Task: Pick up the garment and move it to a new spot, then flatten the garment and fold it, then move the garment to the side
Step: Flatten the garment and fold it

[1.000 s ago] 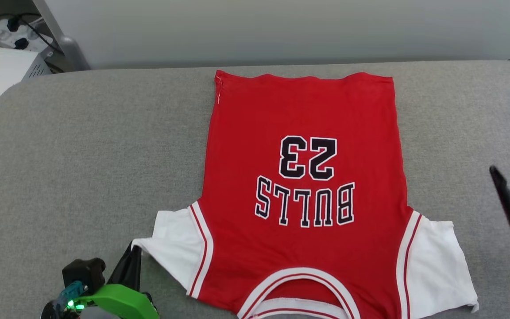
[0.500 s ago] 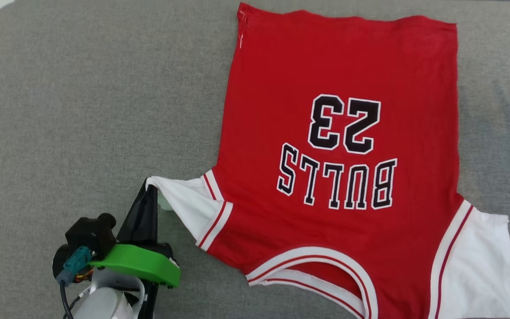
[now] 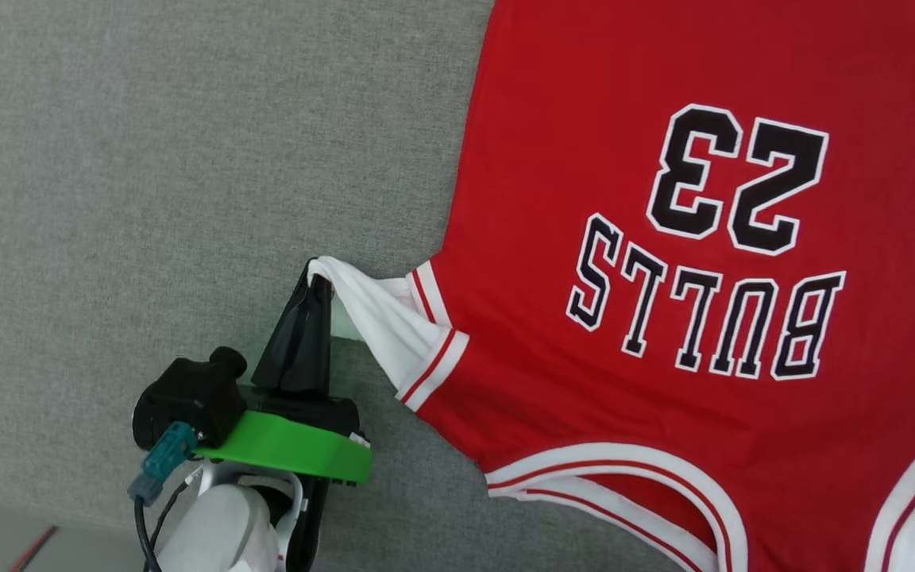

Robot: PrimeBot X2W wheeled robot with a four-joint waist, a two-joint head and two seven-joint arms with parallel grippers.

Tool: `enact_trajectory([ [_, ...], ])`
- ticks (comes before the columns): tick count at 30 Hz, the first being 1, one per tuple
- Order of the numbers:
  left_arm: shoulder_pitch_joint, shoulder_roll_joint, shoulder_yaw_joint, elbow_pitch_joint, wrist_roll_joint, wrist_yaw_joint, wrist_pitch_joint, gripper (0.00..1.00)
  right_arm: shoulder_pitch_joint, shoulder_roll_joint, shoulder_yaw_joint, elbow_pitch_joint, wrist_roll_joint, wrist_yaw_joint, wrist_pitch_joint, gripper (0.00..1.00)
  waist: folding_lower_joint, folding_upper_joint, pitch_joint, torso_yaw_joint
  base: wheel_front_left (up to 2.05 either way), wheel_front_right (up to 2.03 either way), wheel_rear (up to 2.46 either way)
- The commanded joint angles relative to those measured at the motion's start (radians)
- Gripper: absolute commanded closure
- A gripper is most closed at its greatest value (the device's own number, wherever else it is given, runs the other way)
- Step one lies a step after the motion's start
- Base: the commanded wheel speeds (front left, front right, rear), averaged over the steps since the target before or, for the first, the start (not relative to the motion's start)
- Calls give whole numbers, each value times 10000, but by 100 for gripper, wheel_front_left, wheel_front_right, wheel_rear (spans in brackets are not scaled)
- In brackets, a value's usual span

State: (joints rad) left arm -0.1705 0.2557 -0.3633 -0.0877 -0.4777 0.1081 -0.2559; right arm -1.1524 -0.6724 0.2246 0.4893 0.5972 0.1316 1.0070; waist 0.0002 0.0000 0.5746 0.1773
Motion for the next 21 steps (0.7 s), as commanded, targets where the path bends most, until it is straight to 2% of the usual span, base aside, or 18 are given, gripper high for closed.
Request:
enact_trajectory([
  [1,-168,-119,47,-82,132,-85,-59,100,-254,94,13,133,-133,-9,-4,0,-2,0,761,642,0,0,0],
  [5,-253,-361,138,-146,344,-244,-59,100,-196,187,318,535,-447,-9,72,0,-2,0,1060,764,0,0,0],
  [8,-252,-564,209,-99,507,-335,-59,100,212,369,336,926,-235,-9,117,0,-2,0,1109,801,0,0,0],
  [11,-237,-722,255,16,647,-428,-59,100,594,286,457,1124,-140,-9,210,0,-2,0,1076,832,0,0,0],
  [12,-227,-775,291,58,681,-464,-59,100,661,255,413,1172,-75,-9,185,9,-2,0,1046,830,0,0,0],
  [13,-216,-809,332,93,701,-495,-59,100,686,215,379,1188,-56,-9,120,83,-2,0,1013,824,0,0,0],
  [14,-193,-840,395,145,727,-530,-59,100,710,169,385,1193,-53,-9,72,100,-2,0,957,802,0,0,0],
  [21,56,-999,746,500,896,-687,-59,100,554,-37,624,876,-94,-9,-883,100,-2,0,273,553,0,0,0],
])
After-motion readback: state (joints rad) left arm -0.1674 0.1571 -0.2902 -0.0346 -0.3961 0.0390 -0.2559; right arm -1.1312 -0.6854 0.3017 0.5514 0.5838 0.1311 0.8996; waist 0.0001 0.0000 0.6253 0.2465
